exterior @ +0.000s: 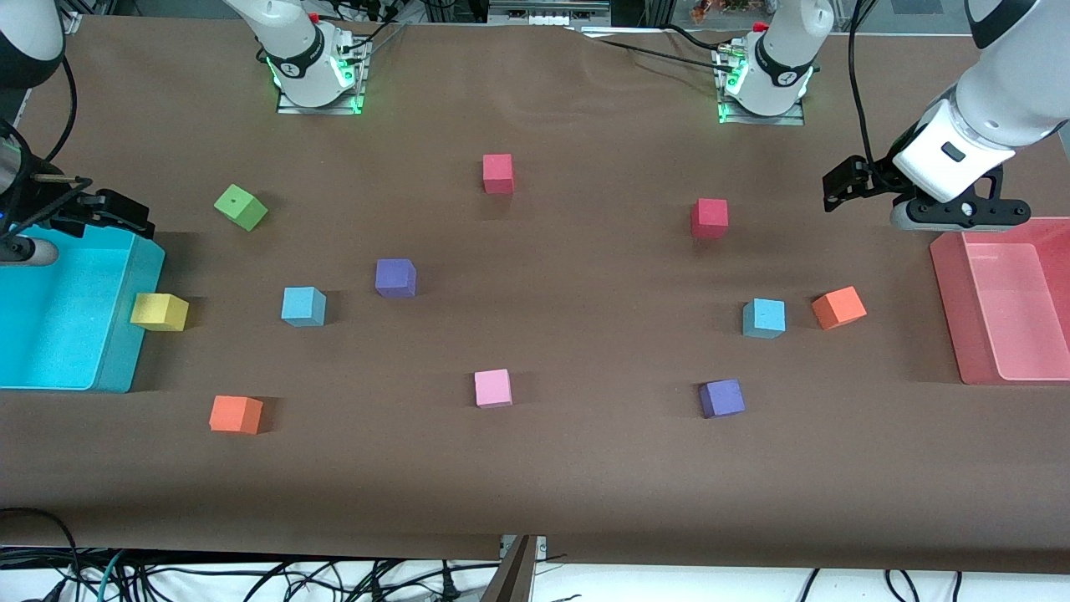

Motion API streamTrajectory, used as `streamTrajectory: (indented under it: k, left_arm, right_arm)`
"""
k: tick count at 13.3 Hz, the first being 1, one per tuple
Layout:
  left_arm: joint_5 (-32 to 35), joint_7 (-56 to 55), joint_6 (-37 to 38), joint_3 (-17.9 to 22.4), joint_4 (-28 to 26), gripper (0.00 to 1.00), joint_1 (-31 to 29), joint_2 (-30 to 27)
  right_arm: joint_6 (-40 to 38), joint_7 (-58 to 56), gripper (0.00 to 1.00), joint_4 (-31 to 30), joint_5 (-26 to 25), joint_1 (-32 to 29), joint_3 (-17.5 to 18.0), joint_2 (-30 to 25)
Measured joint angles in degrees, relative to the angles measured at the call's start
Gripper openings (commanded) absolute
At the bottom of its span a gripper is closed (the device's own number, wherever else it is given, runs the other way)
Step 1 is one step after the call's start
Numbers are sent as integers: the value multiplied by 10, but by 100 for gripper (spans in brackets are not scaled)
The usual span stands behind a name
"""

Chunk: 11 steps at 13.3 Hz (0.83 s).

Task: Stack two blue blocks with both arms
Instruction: 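Reach the right gripper down to the cyan cube beside the yellow cube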

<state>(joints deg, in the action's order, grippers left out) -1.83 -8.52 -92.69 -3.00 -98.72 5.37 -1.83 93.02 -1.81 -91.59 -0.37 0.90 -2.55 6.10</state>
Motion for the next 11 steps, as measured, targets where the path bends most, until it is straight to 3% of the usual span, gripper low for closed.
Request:
streamTrajectory:
  k: [6,11]
  left_arm:
    - [0,0,0,-1,0,100,0,0]
    - [0,0,0,-1,0,100,0,0]
  right_arm:
    - [10,-1,100,-6,0,24,4,74]
    - [111,39,100,-22,0,81,6,146]
